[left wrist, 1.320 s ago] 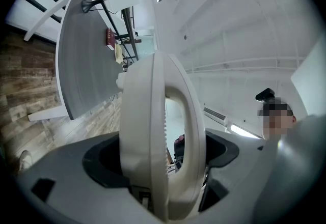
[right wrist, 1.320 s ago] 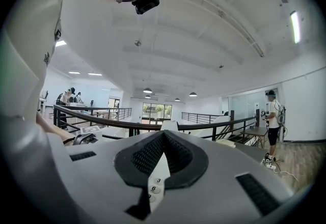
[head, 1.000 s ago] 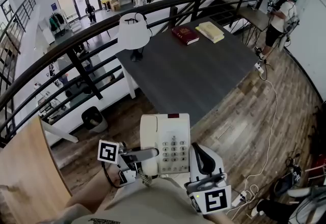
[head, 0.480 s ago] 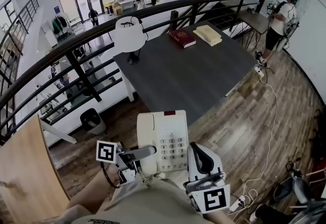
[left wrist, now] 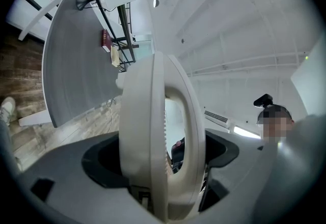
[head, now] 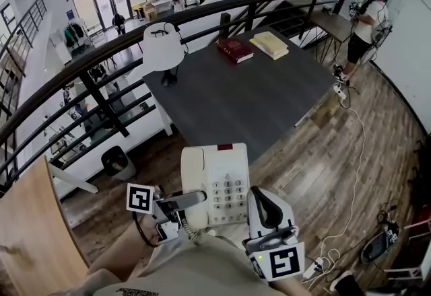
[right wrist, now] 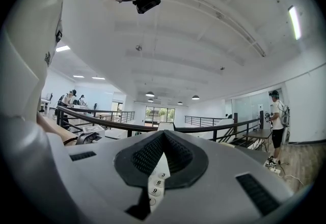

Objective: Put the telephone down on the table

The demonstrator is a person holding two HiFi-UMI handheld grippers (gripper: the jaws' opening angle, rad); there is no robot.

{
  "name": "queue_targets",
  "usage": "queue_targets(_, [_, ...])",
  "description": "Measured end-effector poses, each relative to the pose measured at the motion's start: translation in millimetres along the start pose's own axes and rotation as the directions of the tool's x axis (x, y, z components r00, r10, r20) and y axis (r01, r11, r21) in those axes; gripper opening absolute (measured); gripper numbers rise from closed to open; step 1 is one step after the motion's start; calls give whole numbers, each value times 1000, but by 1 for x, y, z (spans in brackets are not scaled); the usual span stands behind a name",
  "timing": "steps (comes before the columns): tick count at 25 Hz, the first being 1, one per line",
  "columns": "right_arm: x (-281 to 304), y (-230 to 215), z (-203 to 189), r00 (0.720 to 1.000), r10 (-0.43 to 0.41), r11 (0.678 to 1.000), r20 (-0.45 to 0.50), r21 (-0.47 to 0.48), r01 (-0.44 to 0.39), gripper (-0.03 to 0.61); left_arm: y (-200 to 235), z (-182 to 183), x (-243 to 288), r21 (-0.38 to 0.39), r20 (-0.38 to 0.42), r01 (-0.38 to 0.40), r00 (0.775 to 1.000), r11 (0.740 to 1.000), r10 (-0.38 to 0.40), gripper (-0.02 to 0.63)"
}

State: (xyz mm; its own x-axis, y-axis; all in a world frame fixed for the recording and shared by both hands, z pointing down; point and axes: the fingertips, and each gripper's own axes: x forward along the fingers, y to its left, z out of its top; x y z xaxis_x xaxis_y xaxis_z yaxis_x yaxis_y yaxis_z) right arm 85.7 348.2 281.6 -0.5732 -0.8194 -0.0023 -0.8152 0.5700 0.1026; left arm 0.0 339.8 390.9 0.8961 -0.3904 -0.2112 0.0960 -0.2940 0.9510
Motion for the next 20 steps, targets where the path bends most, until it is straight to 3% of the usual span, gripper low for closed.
queue_targets(12, [73,-46,-7,1000,-9,999,-25,37,10,0,24,77,37,-6,-13,14,1000,1000,-14,420])
queue_targets(17, [113,-63,-6,1000,-12,1000,-17,-9,12,0,37,119,46,-14,-25,10,1000,1000,-10,420])
queue_targets(20, [139,-72,-8,999,-32,999,-34,32,33,0,45,146,50,-27,-32,7,999,1000,-8,420])
